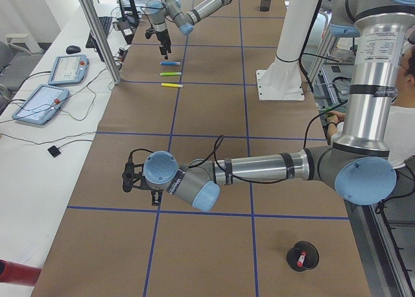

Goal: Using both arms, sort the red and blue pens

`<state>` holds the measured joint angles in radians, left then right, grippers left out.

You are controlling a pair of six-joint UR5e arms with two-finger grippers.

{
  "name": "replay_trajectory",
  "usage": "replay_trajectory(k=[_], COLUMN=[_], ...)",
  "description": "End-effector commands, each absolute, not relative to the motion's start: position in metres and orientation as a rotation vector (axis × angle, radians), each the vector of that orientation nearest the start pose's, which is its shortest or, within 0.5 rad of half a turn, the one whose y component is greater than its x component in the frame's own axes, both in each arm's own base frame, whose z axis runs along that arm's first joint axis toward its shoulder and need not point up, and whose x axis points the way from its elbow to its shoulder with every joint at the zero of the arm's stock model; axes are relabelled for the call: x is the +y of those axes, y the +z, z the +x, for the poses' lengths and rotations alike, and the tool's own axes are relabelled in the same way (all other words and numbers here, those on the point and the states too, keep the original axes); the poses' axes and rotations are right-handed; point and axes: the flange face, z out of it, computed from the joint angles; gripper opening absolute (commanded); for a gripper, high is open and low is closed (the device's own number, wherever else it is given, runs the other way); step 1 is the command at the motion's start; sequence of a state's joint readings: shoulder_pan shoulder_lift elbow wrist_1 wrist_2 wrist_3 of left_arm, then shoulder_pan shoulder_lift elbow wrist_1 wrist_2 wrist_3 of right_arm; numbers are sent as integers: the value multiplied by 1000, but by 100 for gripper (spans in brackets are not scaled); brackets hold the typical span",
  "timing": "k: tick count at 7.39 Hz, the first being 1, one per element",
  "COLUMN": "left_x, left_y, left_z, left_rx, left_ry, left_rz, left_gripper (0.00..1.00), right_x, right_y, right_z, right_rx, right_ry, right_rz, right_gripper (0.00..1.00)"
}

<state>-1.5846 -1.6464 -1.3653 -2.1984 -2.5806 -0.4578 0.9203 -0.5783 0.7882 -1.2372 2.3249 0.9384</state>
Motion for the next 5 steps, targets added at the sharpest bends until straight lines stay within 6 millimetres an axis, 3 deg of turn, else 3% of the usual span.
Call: replay_trajectory(k=[1, 4, 5], left_x=[-532, -534, -544], left_y=[637, 636, 630], left_z=[-56, -50, -27], left_rx=[1063, 1065, 1069], left_ry=[-172, -164, -137], left_rz=[226, 217, 189], left_gripper=[91, 92, 92], right_x=[-737, -734, -732], right_y=[322, 333, 332], right_z=[-483, -494, -498], right_rx=[-880, -875, -873], right_ry=[49, -5, -9], right_rz=[-177, -193, -196], right_gripper=[72, 67, 66])
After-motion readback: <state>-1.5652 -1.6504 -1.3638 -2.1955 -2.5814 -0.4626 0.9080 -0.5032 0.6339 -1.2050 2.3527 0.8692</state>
